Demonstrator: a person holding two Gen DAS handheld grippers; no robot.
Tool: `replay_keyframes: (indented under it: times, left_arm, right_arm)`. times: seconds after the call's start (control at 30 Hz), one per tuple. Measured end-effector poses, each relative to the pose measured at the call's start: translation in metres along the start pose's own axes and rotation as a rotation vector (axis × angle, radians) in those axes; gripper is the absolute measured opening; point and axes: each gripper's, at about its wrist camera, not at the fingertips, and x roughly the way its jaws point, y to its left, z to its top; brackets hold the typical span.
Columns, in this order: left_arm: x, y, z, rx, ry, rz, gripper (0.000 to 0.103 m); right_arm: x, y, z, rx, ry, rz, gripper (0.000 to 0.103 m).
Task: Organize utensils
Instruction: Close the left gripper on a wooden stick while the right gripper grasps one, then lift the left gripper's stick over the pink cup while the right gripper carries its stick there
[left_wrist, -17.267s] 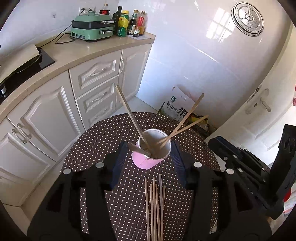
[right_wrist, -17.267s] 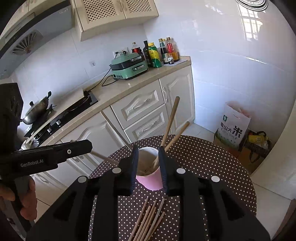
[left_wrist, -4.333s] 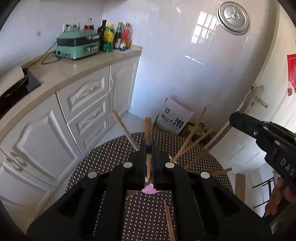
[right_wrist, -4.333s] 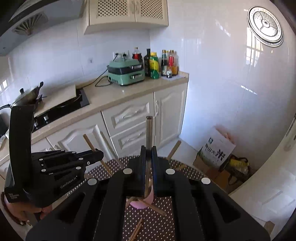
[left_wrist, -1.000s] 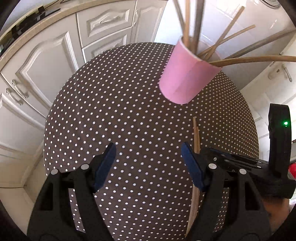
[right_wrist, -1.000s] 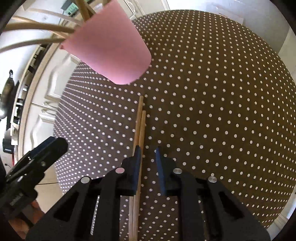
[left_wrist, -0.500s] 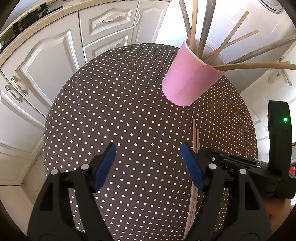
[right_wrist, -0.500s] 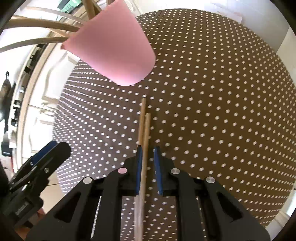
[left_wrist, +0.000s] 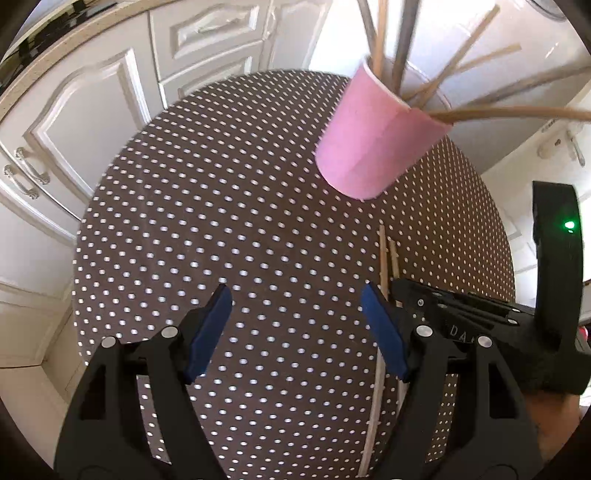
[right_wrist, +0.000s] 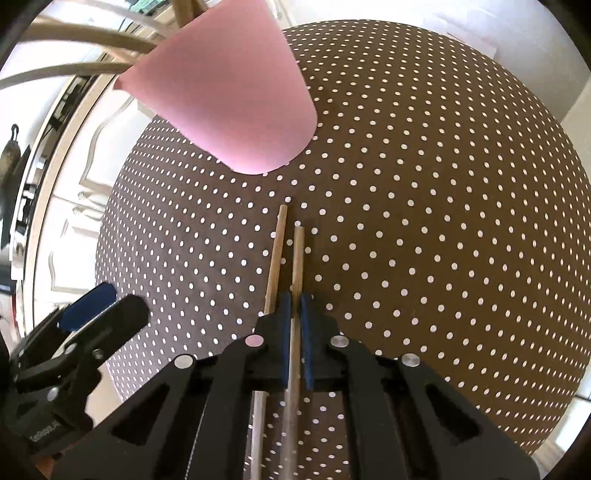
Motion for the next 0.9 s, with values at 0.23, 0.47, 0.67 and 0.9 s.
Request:
replay_keyframes:
  times: [0.23,0.47,0.67,0.9]
  left_arm:
    - [0.019,-0.036,0.009,0.063,0.044,-0.003,0.072]
    - [0.044,-0.069,0.012,0.138,0.094,0.04,0.072]
    - [0.064,-0.093,0.014,0.246,0.119,0.1,0.052]
    - [0.062,-0.1,0.017,0.261,0.115,0.122,0.012]
  right_arm:
    - [-0.021,-0.04,-0.001,0.07,-0.03,0.037,0.004]
    - [-0.034,-0.066,-0.001,0.093,-0.038,0.079,0.004]
    - [-0.04,-0.08,-0.005,0.086,-0.034,0.105,0.004]
    - [-0.066,-0.091,-0.009,0.083,-0.051,0.128,0.004]
